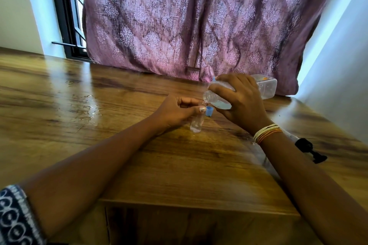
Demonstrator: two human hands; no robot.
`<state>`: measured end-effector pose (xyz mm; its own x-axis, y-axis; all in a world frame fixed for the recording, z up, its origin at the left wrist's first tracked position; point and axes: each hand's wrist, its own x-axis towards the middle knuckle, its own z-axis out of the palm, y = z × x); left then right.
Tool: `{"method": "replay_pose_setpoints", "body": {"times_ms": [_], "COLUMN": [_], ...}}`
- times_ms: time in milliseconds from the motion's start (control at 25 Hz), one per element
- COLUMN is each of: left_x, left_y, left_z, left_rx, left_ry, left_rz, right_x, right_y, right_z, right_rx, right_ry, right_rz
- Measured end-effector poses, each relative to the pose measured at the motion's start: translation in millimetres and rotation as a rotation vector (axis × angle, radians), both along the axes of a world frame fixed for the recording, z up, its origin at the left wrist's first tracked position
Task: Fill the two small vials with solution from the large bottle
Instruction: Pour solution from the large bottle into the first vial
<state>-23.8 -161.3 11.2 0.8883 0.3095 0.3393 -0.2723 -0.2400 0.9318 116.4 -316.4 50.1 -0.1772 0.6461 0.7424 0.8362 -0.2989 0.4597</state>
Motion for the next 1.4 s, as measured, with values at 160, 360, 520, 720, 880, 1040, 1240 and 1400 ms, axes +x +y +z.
{"method": "replay_pose_setpoints", "body": {"times_ms": [160,360,520,720,880,1040,1240,1400], "left_x": [0.8,0.9,-0.8,-1.2,-0.4,-0.6,-2.9,-3.2], "left_y": [1.1,0.8,-1.1,-0.9,1.4,0.8,-0.4,0.3], "left_z": [-1.0,-1.3,2.0,1.2,-0.4,-0.2,1.4,1.5], "left_rx": [-0.009,-0.039,-0.041,-0.029,-0.017,-0.041,-0.024,0.006], "left_ry": [-0.001,0.012,0.027,0.006,0.002,0.018,0.011,0.011], "left_rz": [-0.004,-0.012,-0.015,-0.015,-0.015,-0.021,-0.024,-0.012], "right_x": [-0.7,0.2,0.3,0.5,0.5,0.8,0.0,-0.2], "right_y": [-0.2,0.1,-0.1,-0.4,-0.2,-0.2,0.1,-0.2], "right_z": [1.1,-0.7,0.2,-0.1,0.4,-0.4,0.1,0.2], "right_rx": [0.002,0.004,0.0,-0.004,-0.001,-0.001,-0.002,0.008], "right_ry": [0.005,0.009,0.005,0.012,0.013,0.019,0.014,0.009], "right_rz": [-0.004,0.008,0.004,-0.002,-0.001,-0.005,-0.003,-0.011]}}
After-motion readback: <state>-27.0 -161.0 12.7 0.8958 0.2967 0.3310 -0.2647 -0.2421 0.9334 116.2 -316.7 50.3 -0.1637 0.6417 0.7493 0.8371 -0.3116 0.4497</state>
